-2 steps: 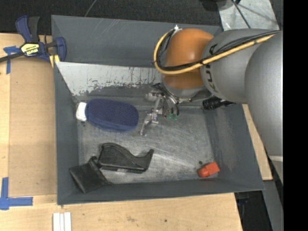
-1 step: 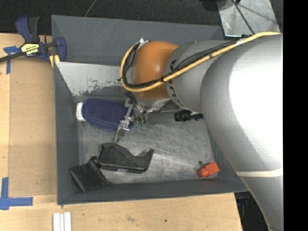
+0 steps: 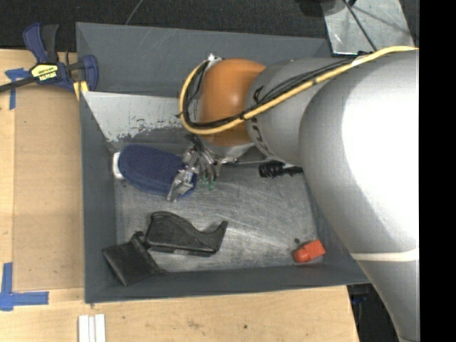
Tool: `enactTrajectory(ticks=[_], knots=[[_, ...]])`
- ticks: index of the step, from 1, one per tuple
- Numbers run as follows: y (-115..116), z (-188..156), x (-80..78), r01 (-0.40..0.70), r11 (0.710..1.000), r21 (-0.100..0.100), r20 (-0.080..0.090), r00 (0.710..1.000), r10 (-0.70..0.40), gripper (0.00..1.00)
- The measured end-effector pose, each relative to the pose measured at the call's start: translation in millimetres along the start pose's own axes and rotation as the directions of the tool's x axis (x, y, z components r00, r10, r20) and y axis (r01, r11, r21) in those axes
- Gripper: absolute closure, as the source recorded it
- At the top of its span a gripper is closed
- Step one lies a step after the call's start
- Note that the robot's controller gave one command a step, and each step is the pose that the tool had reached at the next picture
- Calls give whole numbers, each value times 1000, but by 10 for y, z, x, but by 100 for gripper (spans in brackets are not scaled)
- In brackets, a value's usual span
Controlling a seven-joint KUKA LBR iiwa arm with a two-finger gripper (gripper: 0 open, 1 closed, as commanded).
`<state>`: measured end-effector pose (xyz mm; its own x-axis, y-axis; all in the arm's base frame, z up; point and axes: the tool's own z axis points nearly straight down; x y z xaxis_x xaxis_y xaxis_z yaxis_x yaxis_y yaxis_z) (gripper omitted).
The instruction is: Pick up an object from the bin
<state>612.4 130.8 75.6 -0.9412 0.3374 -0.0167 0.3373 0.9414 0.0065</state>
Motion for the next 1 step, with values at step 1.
enactTrajectory(ticks=[1], knots=[[2,-1551,165,62,998,0,-7,998,-62,100]])
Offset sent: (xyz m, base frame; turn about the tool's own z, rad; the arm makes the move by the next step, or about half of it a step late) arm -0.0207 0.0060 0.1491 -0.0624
